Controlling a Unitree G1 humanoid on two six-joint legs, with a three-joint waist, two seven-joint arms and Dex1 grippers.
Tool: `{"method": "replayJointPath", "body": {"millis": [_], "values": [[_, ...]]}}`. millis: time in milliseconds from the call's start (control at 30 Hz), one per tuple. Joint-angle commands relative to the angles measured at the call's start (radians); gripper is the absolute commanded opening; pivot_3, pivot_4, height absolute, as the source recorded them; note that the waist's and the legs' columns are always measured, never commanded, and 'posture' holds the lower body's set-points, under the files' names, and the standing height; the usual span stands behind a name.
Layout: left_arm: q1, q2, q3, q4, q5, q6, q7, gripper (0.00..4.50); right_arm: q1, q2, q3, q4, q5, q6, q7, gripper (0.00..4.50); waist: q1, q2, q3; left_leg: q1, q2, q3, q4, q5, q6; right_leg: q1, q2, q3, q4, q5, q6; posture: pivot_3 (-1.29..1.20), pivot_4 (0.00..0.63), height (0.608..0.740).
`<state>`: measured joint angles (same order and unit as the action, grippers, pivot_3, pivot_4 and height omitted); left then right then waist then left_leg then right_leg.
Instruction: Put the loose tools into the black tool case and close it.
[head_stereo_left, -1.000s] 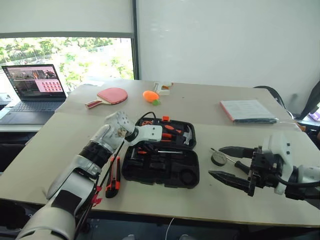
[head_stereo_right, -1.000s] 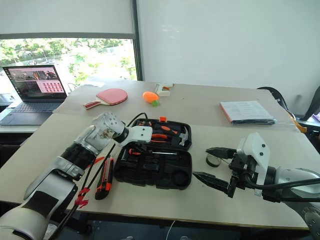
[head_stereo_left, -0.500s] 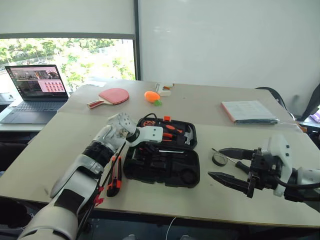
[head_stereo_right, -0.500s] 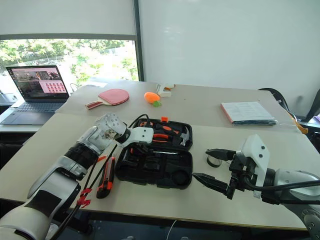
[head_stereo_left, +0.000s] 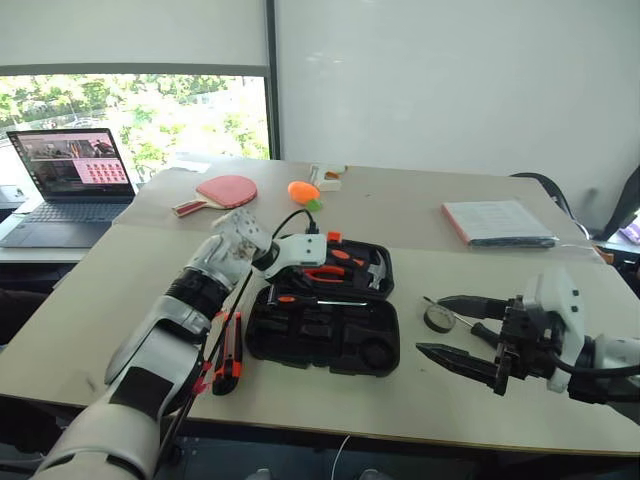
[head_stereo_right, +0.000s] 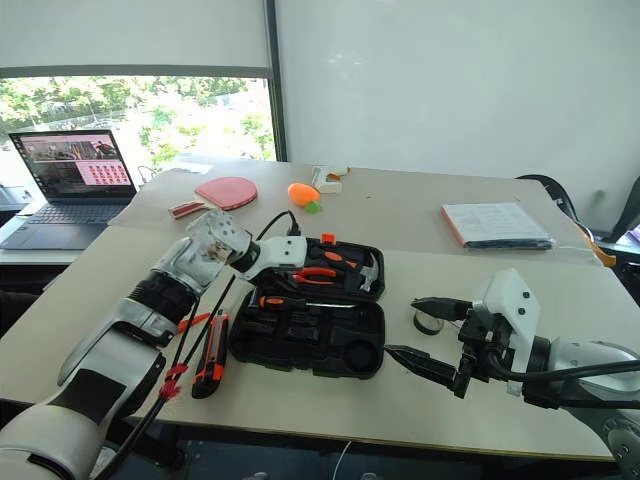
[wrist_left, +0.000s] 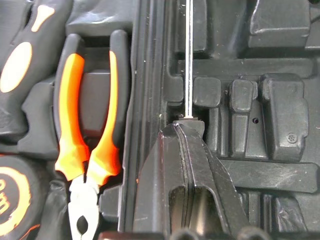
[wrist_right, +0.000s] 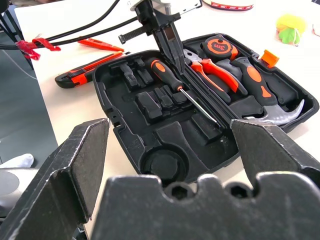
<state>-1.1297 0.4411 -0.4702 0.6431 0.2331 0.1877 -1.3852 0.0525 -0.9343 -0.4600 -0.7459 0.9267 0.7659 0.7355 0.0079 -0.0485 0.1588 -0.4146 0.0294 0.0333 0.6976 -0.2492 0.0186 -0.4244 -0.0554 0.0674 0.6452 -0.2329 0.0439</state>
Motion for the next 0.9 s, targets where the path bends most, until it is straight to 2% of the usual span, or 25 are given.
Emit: {"method": "replayJointPath", "body": {"millis": [33, 233, 467, 533, 633, 733, 833, 900], "values": [[0.014, -0.009, -0.023, -0.008, 0.021, -0.041, 0.007, 0.03, -0.005, 0.0, -0.037, -0.019, 0.01, -0.021, -0.009, 4.5, 0.0, 0.0, 0.0, 0.0, 0.0, 0.0, 0.0, 0.0, 0.0, 0.0, 0.0, 0.0, 0.0, 0.0, 0.0, 0.0, 0.15, 0.737], [0.04, -0.014, -0.072, 0.022, 0.073, -0.123, 0.026, 0.03, -0.017, 0.002, -0.017, -0.009, -0.002, -0.025, -0.016, 4.5, 0.002, 0.001, -0.001, 0.001, 0.0, 0.0, 0.0, 0.0, 0.0, 0.002, 0.0, 0.0, 0.0, 0.0, 0.0, 0.0, 0.15, 0.737], [0.016, -0.055, -0.093, 0.142, 0.124, -0.205, 0.096, 0.03, -0.03, 0.008, -0.008, -0.001, 0.003, -0.024, -0.029, 4.5, 0.007, 0.005, -0.004, 0.007, -0.001, 0.0, 0.001, 0.0, 0.0, 0.007, -0.001, 0.0, 0.0, 0.0, 0.001, 0.0, 0.15, 0.737], [0.002, -0.066, -0.056, 0.143, 0.088, -0.188, 0.082, 0.03, -0.022, 0.01, -0.009, -0.002, -0.003, -0.025, -0.027, 4.5, 0.007, 0.006, -0.004, 0.01, -0.001, 0.0, 0.001, 0.0, 0.0, 0.011, -0.001, 0.0, -0.001, 0.0, 0.001, 0.0, 0.15, 0.737], [-0.016, -0.068, 0.077, 0.077, -0.063, -0.071, 0.004, 0.03, 0.005, 0.004, -0.035, 0.004, -0.026, -0.024, -0.022, 4.5, 0.007, 0.007, -0.005, 0.012, -0.001, 0.0, 0.001, 0.0, 0.001, 0.014, -0.001, 0.0, -0.003, -0.001, 0.004, 0.0, 0.15, 0.737], [-0.013, -0.042, 0.203, -0.034, -0.22, 0.056, -0.07, 0.03, 0.053, 0.003, -0.084, 0.025, -0.07, -0.027, -0.023, 4.5, 0.002, 0.006, -0.004, 0.002, -0.001, 0.0, 0.002, 0.001, 0.001, 0.004, -0.001, 0.001, -0.002, 0.001, 0.001, 0.0, 0.15, 0.737], [-0.015, 0.015, 0.317, -0.172, -0.403, 0.28, -0.175, 0.77, 0.16, 0.008, -0.196, 0.077, -0.141, -0.035, 0.009, 4.5, -0.002, 0.007, -0.005, -0.003, -0.001, -0.001, 0.001, 0.0, 0.002, -0.002, 0.0, 0.001, 0.0, 0.0, 0.001, 0.0, 0.15, 0.737], [-0.007, 0.047, 0.351, -0.242, -0.476, 0.357, -0.21, 1.5, 0.243, 0.008, -0.295, 0.133, -0.183, -0.038, 0.054, 4.5, -0.004, 0.007, -0.005, -0.003, -0.001, -0.001, -0.001, 0.0, 0.003, -0.002, 0.0, 0.001, 0.0, -0.001, 0.001, 0.0, 0.15, 0.737]]}}
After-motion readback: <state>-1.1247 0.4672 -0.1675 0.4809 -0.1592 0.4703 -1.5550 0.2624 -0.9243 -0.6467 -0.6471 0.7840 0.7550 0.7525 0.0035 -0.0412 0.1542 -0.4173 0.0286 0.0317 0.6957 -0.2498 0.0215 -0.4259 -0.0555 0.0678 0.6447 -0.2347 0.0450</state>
